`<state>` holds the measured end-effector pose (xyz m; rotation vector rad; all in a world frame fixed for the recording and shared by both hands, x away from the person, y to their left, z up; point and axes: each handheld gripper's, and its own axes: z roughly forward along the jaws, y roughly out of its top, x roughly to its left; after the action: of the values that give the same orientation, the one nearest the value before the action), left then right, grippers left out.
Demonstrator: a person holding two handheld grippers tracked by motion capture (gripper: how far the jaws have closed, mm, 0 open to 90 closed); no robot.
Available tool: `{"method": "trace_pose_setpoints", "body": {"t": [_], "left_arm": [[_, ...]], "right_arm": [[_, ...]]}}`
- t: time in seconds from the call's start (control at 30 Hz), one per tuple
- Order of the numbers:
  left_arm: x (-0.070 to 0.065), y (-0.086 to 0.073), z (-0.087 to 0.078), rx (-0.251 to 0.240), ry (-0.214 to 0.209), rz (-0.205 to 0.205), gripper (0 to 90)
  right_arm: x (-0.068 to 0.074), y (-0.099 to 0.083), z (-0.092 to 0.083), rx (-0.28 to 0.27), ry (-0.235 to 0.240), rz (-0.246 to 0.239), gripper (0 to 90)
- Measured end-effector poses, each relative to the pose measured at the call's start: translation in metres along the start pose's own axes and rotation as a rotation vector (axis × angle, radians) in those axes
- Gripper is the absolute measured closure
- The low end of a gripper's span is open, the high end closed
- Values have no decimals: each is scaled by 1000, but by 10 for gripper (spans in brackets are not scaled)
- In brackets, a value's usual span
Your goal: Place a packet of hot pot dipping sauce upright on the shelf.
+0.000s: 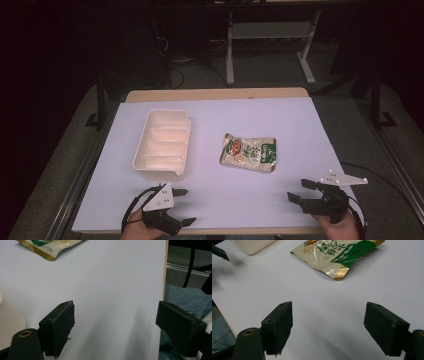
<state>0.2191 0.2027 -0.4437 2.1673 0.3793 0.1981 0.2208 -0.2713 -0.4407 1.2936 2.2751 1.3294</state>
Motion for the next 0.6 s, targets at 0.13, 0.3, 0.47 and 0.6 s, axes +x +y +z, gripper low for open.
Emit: {"method": "trace_pose_setpoints", "body": {"t": [0.13,0.3,0.47,0.6], "left_arm": [[2,-1,-1,-2,3,-6,150],[2,-1,-1,-3,2,-5,150],[2,0,-3,-12,8,-4,150],[1,1,-1,-5,7,5,150]], "right_arm": [[1,1,2,-2,-3,-14,216],[2,3,4,-9,-4,-12,213],[5,6,11,4,2,-16,210],[7,9,15,6,7,-25,206]]}}
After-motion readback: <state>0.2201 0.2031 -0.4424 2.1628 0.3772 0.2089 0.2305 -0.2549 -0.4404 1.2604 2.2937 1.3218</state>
